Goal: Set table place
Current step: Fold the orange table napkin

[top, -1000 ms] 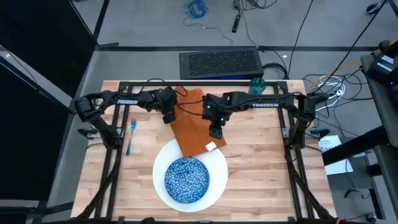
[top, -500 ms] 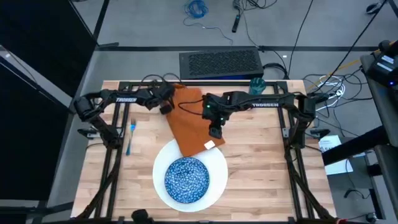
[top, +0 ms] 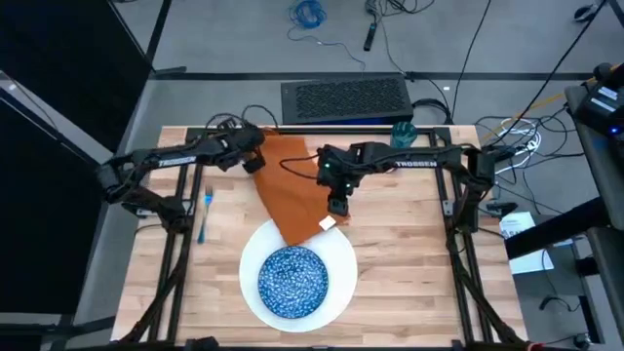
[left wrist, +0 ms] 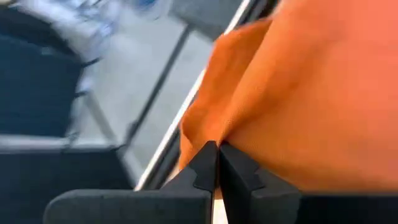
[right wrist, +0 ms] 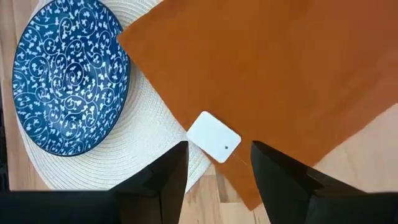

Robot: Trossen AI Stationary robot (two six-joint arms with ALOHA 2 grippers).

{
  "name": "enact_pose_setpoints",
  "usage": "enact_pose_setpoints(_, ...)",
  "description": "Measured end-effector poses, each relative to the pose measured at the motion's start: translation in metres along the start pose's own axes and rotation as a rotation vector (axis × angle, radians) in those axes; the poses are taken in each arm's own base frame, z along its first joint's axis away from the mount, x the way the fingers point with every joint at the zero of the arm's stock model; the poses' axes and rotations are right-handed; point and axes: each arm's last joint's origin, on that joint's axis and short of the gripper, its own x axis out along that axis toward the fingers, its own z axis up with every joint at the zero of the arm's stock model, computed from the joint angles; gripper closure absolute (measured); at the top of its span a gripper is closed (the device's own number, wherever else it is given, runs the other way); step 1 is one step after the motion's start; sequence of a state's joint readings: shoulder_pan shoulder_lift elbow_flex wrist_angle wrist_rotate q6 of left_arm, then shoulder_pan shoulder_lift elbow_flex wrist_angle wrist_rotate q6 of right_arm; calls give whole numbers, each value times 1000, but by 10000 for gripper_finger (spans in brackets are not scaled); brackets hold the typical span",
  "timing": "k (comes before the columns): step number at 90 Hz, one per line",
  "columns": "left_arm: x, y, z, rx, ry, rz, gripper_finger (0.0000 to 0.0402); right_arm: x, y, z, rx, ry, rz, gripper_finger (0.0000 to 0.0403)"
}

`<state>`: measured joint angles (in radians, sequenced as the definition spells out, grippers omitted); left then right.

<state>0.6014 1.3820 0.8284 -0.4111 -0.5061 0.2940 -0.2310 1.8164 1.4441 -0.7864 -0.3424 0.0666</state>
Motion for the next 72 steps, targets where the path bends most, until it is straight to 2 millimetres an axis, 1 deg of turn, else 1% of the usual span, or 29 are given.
enact_pose_setpoints(11,0,0,-1,3,0,-26,399,0,0,0,5,-2,1,243)
enact_pose_setpoints(20,3,-1,-3,13,26,-38,382,0,1,0,14,0,1,243)
enact_pose_setpoints(28,5,1,-6,19,58,-31,353,1,3,-2,14,15,2,243)
enact_pose_setpoints(43,8,7,-12,5,104,-21,284,2,6,-3,10,28,5,243)
enact_pose_setpoints(54,9,9,-12,-84,111,13,246,3,8,-3,3,31,5,243)
enact_pose_setpoints(58,8,7,-11,-118,85,-64,239,3,9,-3,-3,32,4,243)
enact_pose_setpoints(63,4,3,-8,-163,28,-215,235,3,9,-3,-15,33,0,243)
enact_pose_setpoints(67,-1,-2,-6,-178,-8,-326,234,3,8,-4,-18,33,-5,243)
enact_pose_setpoints(72,-5,-11,-4,-170,-26,-413,234,2,6,-3,-26,32,-8,243)
